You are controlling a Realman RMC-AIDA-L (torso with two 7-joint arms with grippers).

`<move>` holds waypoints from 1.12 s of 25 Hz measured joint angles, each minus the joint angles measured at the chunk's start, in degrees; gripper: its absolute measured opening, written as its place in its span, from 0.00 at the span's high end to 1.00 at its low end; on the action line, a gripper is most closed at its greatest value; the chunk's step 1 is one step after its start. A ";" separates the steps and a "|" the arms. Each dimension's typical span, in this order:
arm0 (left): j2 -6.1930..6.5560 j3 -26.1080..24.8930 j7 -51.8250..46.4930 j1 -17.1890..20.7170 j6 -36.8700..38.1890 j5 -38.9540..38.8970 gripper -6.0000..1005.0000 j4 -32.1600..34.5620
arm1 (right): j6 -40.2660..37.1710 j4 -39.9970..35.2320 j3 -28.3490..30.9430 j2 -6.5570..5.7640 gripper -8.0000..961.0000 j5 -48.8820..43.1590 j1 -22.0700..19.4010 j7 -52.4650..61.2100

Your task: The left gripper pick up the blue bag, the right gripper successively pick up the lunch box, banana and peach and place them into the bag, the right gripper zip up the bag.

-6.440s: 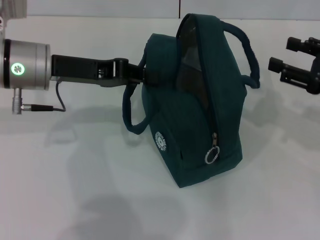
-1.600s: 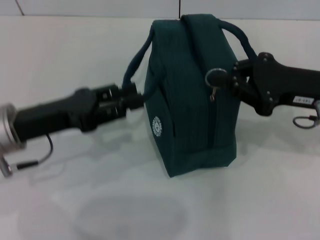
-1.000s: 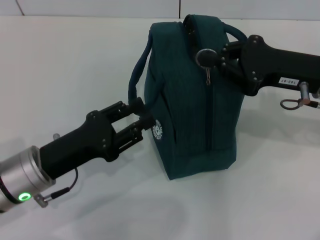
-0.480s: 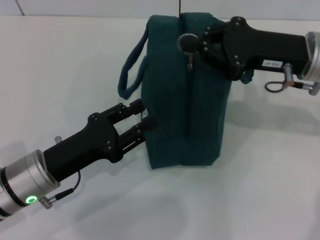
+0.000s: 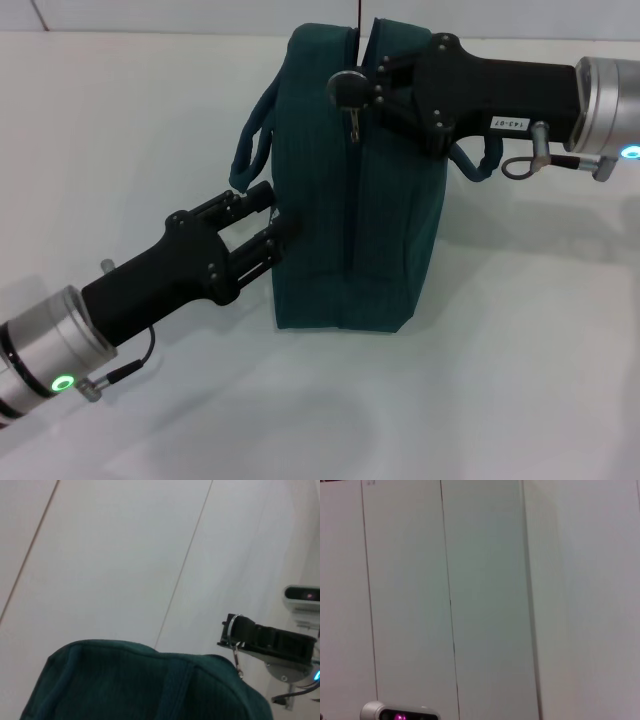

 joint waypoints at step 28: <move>-0.15 0.62 3.95 -2.70 -3.25 0.07 0.90 -3.33 | 1.49 1.51 0.08 -0.10 0.98 5.48 -3.63 -0.91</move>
